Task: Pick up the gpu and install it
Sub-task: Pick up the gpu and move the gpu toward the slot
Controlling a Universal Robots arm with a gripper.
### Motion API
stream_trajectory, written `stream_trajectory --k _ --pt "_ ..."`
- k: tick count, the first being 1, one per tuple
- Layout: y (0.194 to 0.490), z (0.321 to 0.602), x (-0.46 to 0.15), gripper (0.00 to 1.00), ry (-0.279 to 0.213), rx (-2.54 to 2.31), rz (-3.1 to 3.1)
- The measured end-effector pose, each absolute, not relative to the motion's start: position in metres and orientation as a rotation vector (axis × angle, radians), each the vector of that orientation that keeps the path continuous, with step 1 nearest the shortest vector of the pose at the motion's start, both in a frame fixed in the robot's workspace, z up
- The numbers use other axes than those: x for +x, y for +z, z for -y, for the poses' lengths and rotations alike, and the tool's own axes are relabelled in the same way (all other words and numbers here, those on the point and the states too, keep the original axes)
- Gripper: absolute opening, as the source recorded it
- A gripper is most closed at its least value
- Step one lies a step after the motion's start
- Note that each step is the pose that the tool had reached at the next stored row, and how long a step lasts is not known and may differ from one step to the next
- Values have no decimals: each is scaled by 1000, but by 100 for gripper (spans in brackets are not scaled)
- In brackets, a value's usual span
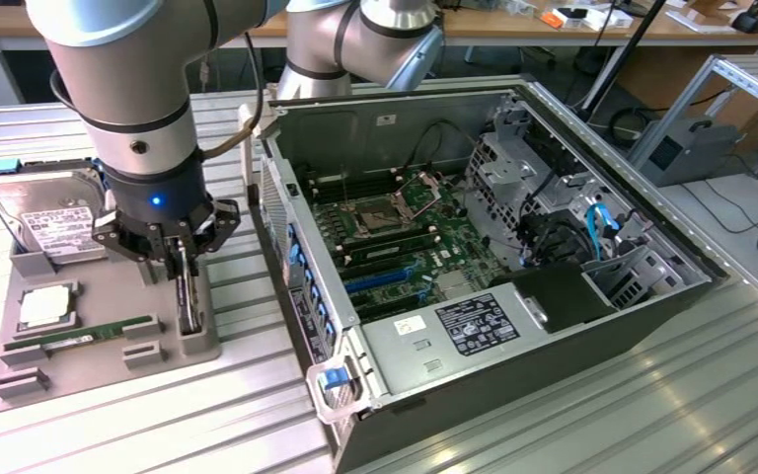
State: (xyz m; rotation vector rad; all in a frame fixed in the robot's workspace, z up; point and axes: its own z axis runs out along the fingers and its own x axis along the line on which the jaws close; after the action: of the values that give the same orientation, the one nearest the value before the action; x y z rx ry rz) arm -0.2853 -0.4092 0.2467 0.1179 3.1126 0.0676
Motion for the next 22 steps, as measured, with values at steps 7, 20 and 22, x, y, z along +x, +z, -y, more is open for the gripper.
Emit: stream_trajectory --k 7,20,22 --pt "247 409 -285 27 68 118 -3113" --pt "254 409 -285 27 68 118 -3113" --pt "256 409 -285 27 68 118 -3113"
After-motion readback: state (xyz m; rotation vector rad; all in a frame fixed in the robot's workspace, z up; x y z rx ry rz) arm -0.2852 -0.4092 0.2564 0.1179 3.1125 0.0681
